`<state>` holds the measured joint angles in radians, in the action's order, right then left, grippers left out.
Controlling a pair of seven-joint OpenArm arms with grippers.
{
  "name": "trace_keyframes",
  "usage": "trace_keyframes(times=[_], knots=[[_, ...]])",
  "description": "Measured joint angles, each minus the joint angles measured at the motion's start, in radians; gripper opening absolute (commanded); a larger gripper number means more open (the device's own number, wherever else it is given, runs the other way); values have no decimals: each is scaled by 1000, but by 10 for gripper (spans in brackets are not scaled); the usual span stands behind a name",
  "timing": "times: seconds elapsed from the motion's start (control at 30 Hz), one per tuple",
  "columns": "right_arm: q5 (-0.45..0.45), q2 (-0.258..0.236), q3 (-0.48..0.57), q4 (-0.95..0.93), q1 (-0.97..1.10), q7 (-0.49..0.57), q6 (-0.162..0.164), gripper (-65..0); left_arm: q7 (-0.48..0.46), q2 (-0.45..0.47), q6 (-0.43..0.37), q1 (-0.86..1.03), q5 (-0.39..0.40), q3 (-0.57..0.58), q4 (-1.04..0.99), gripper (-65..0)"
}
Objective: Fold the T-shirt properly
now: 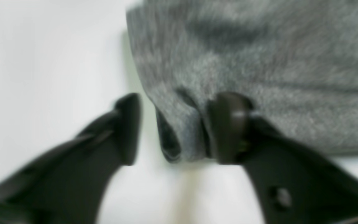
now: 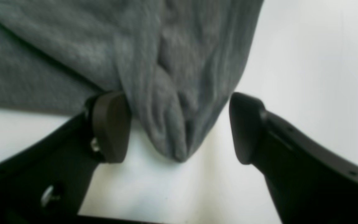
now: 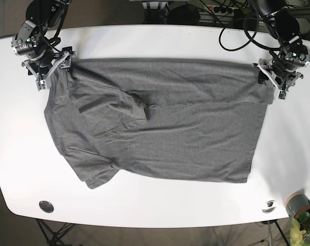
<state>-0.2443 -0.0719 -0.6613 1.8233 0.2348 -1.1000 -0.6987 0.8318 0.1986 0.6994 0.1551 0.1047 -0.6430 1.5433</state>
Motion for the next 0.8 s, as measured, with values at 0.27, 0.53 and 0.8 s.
trace_keyframes(times=[0.27, 0.53, 0.8], knots=[[0, -39, -2, -3, 32, 3, 2, -185, -100, 16, 1, -8, 31, 0, -87, -512], [-16, -129, -2, -13, 26, 8, -1, -185, -108, 42, 5, -11, 31, 0, -106, -512], [2, -195, -104, -13, -24, -1, 3, -185, -108, 43, 5, -8, 31, 0, -103, -511]])
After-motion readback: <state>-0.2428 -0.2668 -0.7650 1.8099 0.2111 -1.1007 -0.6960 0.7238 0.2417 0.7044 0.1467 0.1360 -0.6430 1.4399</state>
